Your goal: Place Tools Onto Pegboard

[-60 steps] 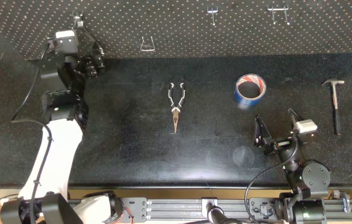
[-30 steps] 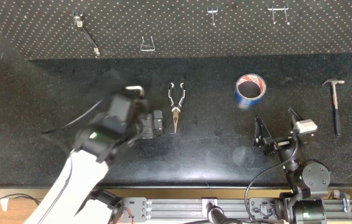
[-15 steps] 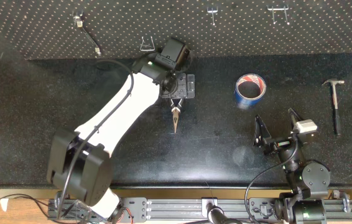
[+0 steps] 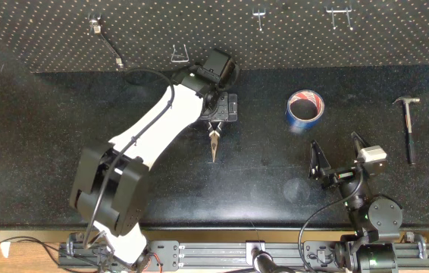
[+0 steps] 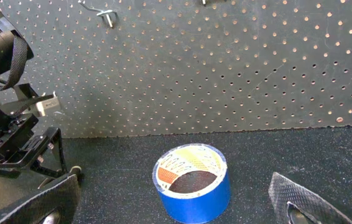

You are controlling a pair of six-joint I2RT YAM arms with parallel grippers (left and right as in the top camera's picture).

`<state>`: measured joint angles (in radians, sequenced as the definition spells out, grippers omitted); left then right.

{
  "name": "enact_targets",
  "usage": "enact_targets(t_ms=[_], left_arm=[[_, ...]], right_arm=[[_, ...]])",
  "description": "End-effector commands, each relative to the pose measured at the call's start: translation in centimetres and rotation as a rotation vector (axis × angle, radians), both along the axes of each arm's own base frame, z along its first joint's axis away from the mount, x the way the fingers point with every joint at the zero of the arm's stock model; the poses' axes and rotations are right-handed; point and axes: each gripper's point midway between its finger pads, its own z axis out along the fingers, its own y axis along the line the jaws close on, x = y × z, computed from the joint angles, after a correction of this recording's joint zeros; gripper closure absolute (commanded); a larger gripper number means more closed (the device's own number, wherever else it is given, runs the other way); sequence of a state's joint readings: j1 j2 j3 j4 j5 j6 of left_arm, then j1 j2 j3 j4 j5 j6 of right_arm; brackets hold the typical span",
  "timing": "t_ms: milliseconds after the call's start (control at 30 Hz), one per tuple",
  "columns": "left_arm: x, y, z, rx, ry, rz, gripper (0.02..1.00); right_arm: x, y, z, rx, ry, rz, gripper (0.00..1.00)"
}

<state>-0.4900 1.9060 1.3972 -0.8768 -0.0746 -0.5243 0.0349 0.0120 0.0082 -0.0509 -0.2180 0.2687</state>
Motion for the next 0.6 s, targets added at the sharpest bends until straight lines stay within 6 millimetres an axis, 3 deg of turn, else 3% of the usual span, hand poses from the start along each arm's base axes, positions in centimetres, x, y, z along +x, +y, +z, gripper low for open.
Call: enact_targets(t_ms=[33,267,600], left_arm=[[0.8,-0.6,-0.7,-0.001,-0.005,-0.012,0.025],[0.6,-0.9,-2.1,-0.01,0.031,-0.016,0.025],[0.9,-1.3,-2.3,-0.024,0.023,-0.018,0.025]], right_arm=[[-0.1,0.2,-0.1,0.011,0.001,0.007,0.003],[-0.1,0.2,-0.1,0.011,0.001,0.007,0.005],[-0.1,0.2,-0.1,0.011,0.001,0.008,0.005]])
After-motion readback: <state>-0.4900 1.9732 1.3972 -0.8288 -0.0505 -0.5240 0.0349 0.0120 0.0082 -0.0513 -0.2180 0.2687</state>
